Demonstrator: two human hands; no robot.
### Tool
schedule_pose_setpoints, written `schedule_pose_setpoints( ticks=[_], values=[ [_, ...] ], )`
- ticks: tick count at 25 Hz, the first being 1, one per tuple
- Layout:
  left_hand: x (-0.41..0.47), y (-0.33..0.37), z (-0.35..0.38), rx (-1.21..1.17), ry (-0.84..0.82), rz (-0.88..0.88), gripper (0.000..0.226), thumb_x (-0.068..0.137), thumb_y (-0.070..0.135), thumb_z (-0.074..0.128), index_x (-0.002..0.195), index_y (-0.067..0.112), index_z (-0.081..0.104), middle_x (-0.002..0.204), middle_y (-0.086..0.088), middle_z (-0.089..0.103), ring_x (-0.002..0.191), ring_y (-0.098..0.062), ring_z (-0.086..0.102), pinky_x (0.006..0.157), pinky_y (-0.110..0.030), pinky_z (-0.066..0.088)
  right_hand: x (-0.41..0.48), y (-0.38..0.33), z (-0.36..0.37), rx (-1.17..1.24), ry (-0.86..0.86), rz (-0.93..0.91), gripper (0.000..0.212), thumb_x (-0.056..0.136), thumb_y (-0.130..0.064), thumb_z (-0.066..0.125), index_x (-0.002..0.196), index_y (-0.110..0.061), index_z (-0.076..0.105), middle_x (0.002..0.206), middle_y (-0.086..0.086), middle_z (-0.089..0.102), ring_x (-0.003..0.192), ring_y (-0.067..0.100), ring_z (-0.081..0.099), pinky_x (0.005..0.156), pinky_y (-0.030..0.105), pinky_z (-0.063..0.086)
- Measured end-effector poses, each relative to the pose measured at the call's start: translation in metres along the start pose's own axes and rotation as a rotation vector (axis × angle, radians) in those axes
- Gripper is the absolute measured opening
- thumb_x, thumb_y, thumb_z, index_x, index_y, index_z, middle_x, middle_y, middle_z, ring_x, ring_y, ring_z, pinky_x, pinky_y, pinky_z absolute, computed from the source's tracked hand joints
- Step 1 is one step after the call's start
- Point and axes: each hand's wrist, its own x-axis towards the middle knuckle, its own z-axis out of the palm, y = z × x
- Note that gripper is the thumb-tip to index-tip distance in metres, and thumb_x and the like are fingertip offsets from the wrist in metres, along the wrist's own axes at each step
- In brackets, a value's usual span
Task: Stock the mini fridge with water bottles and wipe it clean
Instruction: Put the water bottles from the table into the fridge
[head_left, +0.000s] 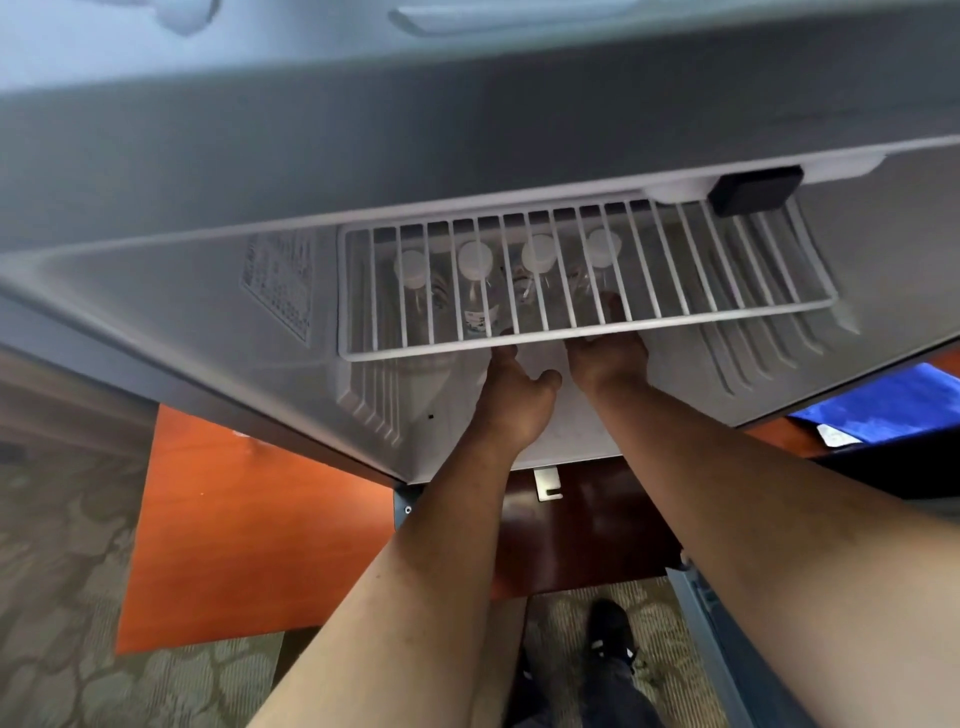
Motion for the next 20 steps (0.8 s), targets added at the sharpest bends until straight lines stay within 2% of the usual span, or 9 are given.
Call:
schedule_pose_setpoints(
  ticks=[1, 3, 4, 6, 7, 8, 12, 16, 20],
  values=[
    [-0.001, 0.0, 0.0, 0.007, 0.002, 0.0, 0.068, 0.1, 0.02, 0.058, 0.159, 0.016, 0.023, 0.127, 0.009, 0.058, 0.071, 0.01, 0.043, 0.048, 0.004, 0.03, 0.003, -0.002, 0.0, -0.044, -0.02, 0.002, 0.055, 0.104, -0.028, 0.055, 0.154, -0.018, 0.035, 0.149, 0.006, 0.052, 0.137, 0.029, 0.049, 0.112, 0.03, 0.034],
    [-0.003, 0.001, -0.002, 0.018, 0.012, -0.01, 0.066, 0.1, 0.017, 0.058, 0.158, 0.016, 0.025, 0.092, 0.021, 0.049, 0.065, 0.009, 0.04, 0.048, 0.004, 0.032, 0.008, -0.006, -0.001, -0.158, -0.057, 0.002, 0.057, 0.107, -0.028, 0.047, 0.159, -0.016, 0.026, 0.16, 0.005, 0.04, 0.145, 0.027, 0.04, 0.115, 0.027, 0.028],
    [-0.003, 0.001, -0.003, 0.016, 0.018, -0.012, 0.065, 0.1, 0.017, 0.058, 0.158, 0.017, 0.026, 0.093, 0.02, 0.05, 0.068, 0.007, 0.044, 0.052, 0.003, 0.033, 0.009, -0.008, -0.002, -0.216, -0.067, -0.015, 0.06, 0.108, -0.028, 0.045, 0.161, -0.015, 0.019, 0.164, 0.005, 0.034, 0.147, 0.027, 0.037, 0.115, 0.027, 0.026],
    [-0.002, 0.0, -0.004, 0.002, 0.019, -0.004, 0.068, 0.099, 0.02, 0.059, 0.158, 0.02, 0.024, 0.131, 0.009, 0.058, 0.095, -0.005, 0.056, 0.078, -0.008, 0.039, 0.01, -0.009, -0.003, -0.222, -0.077, -0.01, 0.068, 0.108, -0.029, 0.045, 0.164, -0.017, 0.008, 0.167, 0.007, 0.028, 0.148, 0.029, 0.036, 0.116, 0.029, 0.027],
    [-0.003, 0.0, -0.004, -0.006, 0.015, 0.001, 0.07, 0.099, 0.021, 0.059, 0.158, 0.022, 0.022, 0.149, 0.004, 0.05, 0.111, -0.009, 0.055, 0.088, -0.014, 0.037, 0.01, -0.009, -0.003, -0.189, -0.082, 0.009, 0.071, 0.108, -0.03, 0.047, 0.164, -0.018, 0.005, 0.167, 0.008, 0.028, 0.147, 0.031, 0.037, 0.116, 0.03, 0.028],
    [-0.005, 0.0, -0.004, -0.013, 0.012, 0.006, 0.071, 0.099, 0.021, 0.06, 0.158, 0.023, 0.022, 0.157, 0.001, 0.043, 0.121, -0.013, 0.052, 0.093, -0.019, 0.036, 0.01, -0.009, -0.003, -0.16, -0.09, 0.023, 0.074, 0.107, -0.03, 0.049, 0.164, -0.017, 0.003, 0.166, 0.008, 0.029, 0.146, 0.031, 0.038, 0.116, 0.031, 0.03],
    [-0.013, -0.005, -0.002, -0.042, 0.007, -0.002, 0.072, 0.099, 0.021, 0.06, 0.159, 0.026, 0.02, 0.157, -0.003, 0.042, 0.134, -0.02, 0.05, 0.094, -0.023, 0.037, -0.007, 0.003, 0.0, 0.125, -0.027, 0.132, 0.074, 0.099, -0.031, 0.063, 0.16, -0.018, 0.024, 0.147, 0.01, 0.055, 0.132, 0.032, 0.055, 0.107, 0.032, 0.044],
    [-0.034, -0.012, -0.002, -0.068, 0.03, -0.023, 0.066, 0.098, 0.02, 0.06, 0.156, 0.027, 0.028, 0.149, -0.003, 0.05, 0.121, -0.017, 0.055, 0.093, -0.023, 0.041, -0.039, 0.014, -0.004, 0.306, -0.019, 0.169, 0.069, 0.091, -0.028, 0.07, 0.151, -0.021, 0.037, 0.132, 0.012, 0.061, 0.115, 0.032, 0.065, 0.099, 0.047, 0.055],
    [-0.071, -0.027, -0.009, -0.129, 0.044, -0.046, 0.053, 0.099, 0.018, 0.058, 0.149, 0.025, 0.041, 0.138, -0.001, 0.056, 0.113, -0.011, 0.055, 0.086, -0.019, 0.042, -0.085, 0.016, -0.01, 0.41, -0.041, 0.227, 0.021, 0.084, -0.03, 0.069, 0.102, -0.028, 0.06, 0.1, 0.007, 0.07, 0.09, 0.03, 0.071, 0.084, 0.053, 0.061]
  ],
)
